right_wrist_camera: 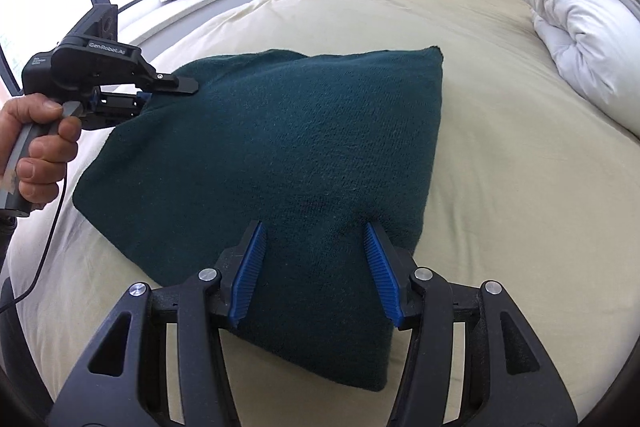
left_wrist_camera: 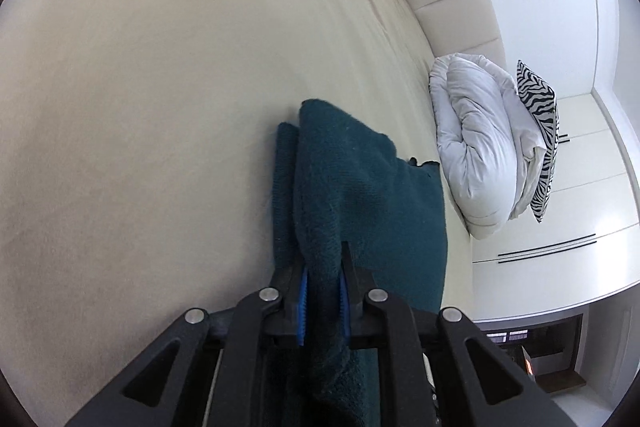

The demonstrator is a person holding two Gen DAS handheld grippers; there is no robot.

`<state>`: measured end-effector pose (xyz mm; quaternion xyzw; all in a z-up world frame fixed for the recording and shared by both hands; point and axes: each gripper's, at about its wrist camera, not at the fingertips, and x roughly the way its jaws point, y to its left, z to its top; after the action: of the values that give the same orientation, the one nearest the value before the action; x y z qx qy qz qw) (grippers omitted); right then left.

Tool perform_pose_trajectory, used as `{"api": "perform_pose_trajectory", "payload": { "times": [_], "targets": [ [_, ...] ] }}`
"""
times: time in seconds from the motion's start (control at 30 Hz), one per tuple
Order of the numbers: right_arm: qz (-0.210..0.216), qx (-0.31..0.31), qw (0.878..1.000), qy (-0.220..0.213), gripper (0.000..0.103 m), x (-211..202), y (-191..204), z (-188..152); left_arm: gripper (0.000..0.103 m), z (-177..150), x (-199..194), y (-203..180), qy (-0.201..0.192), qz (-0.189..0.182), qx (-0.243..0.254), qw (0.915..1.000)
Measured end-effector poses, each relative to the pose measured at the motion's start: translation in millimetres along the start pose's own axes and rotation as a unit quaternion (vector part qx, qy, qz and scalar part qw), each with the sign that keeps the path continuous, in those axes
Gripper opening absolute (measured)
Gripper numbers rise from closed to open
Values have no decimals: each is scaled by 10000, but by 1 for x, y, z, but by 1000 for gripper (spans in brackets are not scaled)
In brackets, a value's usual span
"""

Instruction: Fold small clothes

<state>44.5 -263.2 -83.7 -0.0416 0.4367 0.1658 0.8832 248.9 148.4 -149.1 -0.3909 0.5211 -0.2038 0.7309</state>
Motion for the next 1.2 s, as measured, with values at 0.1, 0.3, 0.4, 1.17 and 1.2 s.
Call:
{"api": "perform_pose_trajectory", "payload": {
  "times": [0.1,0.3,0.4,1.17,1.2],
  "targets": [
    [-108,-155,9998,28,56,11,9,-7,21,-5,-8,-3,-173,27,38,9998],
    [161,321,9987,-363,56,-19,-8,-9,38,-22,-47,-51,-959,676,927,9888],
    [378,476,9965,-573,56,-28,-10,-6,38,-38,-42,-78,-980,759,1592,9794],
    [2400,2202,9452,-238,57,-15,-99,33,52,-43,-11,-127,-1365,1315,2608,9466],
    [2825,2428,9279,-163,57,1,-102,45,53,-36,0,-131,-1331,1384,2649,9450]
  ]
}}
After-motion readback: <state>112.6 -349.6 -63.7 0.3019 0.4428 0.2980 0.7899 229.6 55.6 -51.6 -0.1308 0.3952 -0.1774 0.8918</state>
